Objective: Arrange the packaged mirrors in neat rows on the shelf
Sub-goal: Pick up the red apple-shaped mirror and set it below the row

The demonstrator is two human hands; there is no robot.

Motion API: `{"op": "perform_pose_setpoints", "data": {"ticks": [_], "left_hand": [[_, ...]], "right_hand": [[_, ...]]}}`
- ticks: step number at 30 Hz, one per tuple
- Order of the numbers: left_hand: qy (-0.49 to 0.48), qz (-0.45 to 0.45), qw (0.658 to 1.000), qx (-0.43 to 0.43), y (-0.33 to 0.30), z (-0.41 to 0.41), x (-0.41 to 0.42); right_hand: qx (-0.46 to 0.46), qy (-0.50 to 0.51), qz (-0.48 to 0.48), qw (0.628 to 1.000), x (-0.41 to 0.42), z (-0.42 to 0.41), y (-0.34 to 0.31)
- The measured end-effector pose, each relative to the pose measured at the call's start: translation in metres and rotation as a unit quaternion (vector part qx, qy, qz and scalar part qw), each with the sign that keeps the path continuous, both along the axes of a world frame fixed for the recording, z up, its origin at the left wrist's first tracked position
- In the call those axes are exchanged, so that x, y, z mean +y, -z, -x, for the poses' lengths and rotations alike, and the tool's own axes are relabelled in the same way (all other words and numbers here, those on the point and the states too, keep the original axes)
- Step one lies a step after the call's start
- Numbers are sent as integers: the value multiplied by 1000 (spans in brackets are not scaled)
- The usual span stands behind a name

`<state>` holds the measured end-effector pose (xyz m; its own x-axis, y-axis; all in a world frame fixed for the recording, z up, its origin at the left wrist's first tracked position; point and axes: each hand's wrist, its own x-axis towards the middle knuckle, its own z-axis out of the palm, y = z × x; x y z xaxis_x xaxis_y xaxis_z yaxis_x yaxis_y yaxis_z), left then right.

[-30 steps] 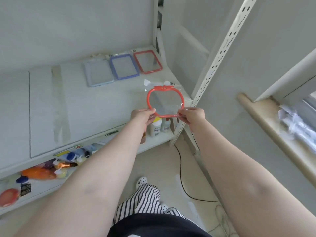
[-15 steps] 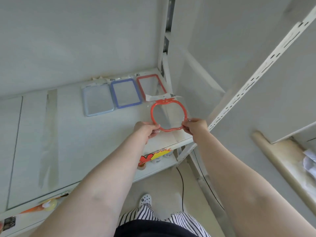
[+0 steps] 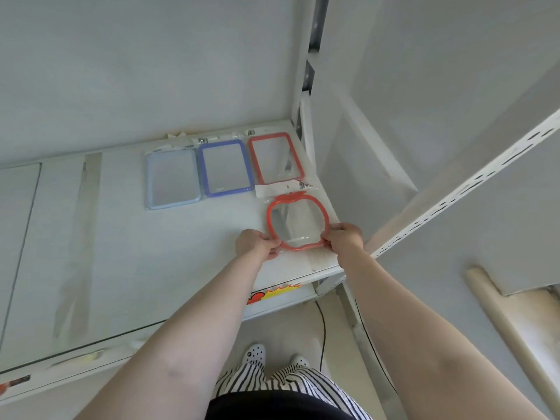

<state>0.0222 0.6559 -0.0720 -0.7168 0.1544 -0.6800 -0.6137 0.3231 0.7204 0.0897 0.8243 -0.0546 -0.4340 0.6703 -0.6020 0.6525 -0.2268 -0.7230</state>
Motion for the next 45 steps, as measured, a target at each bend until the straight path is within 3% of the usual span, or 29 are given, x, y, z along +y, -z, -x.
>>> {"op": "perform_pose_setpoints", "data": {"ticks": [3,5,7,10,12,16,20,24,28,38,45], "left_hand": [[57,85,995,20,-1,-2,3],[137,221,963,66,-9,0,3],[139,312,930,134,-16,3,2],[120,284,910,276,-18,11,8],[172,253,888,342,-18,15,15],[312,253,839,368,-8,16,25],[369,288,802,371,1,16,24],[371,296,792,384,0,15,22],[368,294,790,393,1,16,21],[372,262,807,376,-3,21,21],[363,271,811,370,-7,19,24]], "right_hand": [[-10,-10,-13,1000,2,0,1],[-22,-23,-29,999,4,1,2],[-37,-40,-47,997,6,2,3],[-58,-73,-77,993,7,3,2],[-84,-110,-104,985,8,3,0],[-145,-183,-154,960,10,5,-5],[-230,-217,-268,910,8,19,-9],[-141,-181,-310,923,11,46,-15],[-28,-138,-182,973,22,74,-16],[42,-154,-120,980,32,91,-9],[37,-200,-104,974,33,90,-9]]}}
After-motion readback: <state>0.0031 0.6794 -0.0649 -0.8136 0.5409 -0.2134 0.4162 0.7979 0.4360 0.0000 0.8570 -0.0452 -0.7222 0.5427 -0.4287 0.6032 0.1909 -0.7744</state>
